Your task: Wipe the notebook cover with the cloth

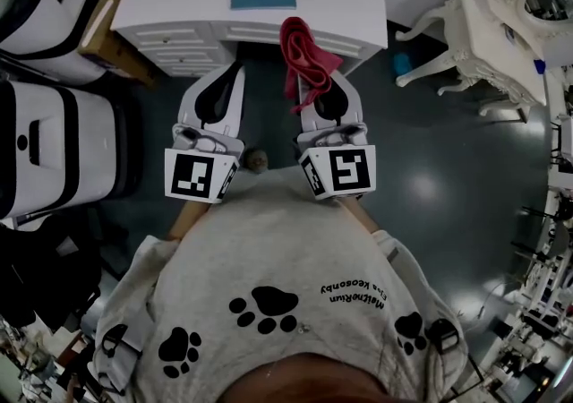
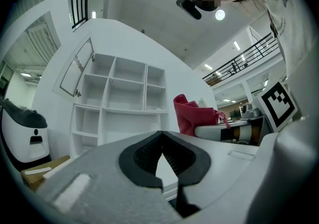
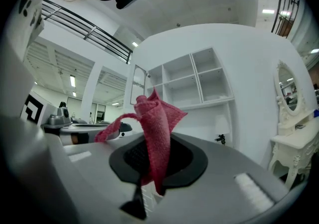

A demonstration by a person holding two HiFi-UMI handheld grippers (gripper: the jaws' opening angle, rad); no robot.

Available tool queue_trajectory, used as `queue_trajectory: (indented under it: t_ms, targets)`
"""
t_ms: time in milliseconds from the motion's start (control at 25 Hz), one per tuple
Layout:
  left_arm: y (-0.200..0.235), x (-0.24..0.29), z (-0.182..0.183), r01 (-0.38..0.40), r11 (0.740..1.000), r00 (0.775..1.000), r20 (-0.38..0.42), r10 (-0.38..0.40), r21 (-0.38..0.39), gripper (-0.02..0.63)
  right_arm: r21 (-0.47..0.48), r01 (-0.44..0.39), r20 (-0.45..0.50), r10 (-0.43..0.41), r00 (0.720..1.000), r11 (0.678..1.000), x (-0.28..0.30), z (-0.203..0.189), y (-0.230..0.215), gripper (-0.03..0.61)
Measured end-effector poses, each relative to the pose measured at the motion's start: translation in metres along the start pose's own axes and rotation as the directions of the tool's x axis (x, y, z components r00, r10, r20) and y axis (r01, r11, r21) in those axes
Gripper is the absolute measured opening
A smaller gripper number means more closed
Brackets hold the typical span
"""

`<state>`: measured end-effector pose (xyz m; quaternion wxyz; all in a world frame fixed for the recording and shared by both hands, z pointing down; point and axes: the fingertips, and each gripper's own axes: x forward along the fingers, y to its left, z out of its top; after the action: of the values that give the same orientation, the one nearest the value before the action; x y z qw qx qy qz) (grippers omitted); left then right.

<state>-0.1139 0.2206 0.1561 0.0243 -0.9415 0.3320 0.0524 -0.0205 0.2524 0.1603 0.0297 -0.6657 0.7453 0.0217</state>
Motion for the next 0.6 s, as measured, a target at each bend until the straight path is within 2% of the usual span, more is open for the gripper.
queue_trajectory:
  t_ms: [360, 600]
  targets:
    - [0.017, 0.013, -0.019, 0.048, 0.997, 0.998, -0.027, -0.05, -0.054, -0.001, -0.005, 0.062, -0.029, -0.062, 0.998, 0.998, 0.014, -0.01, -0.004, 0.048]
    - [0.017, 0.016, -0.022, 0.076, 0.996, 0.997, -0.019, -0.077, -0.053, -0.001, -0.007, 0.077, -0.034, -0.078, 0.996, 0.997, 0.017, -0.014, -0.008, 0.048]
